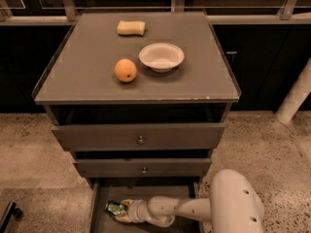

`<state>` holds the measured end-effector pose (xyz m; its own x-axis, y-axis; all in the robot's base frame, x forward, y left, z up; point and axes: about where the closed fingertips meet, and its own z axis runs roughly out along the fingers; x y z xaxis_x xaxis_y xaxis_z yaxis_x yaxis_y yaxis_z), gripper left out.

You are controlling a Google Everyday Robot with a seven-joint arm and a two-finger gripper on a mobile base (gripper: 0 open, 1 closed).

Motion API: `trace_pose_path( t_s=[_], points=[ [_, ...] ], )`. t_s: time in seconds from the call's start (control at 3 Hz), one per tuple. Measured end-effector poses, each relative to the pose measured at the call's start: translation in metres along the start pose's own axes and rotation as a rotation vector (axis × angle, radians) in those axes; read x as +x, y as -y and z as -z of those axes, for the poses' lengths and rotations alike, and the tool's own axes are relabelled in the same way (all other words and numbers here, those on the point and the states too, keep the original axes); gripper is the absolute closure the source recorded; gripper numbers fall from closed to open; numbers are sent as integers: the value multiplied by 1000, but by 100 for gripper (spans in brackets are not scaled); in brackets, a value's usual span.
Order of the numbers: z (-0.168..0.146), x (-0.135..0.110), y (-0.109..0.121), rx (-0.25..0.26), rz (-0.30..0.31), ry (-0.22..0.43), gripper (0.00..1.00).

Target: Pick green can from bottom drawer and place on counter

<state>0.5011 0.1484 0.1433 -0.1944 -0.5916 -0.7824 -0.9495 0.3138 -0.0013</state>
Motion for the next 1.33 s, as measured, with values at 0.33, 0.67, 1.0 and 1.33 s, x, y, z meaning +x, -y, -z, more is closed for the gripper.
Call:
trace_pose_path(
  t_s=[0.33, 0.67, 1.0, 1.33],
  points=[
    [0, 0, 0, 0, 0, 0, 100],
    [8, -4, 1, -35, 9, 44, 100],
    [65, -12, 19, -65, 16, 129, 100],
    [144, -18, 36, -83, 42, 198, 100]
  ],
)
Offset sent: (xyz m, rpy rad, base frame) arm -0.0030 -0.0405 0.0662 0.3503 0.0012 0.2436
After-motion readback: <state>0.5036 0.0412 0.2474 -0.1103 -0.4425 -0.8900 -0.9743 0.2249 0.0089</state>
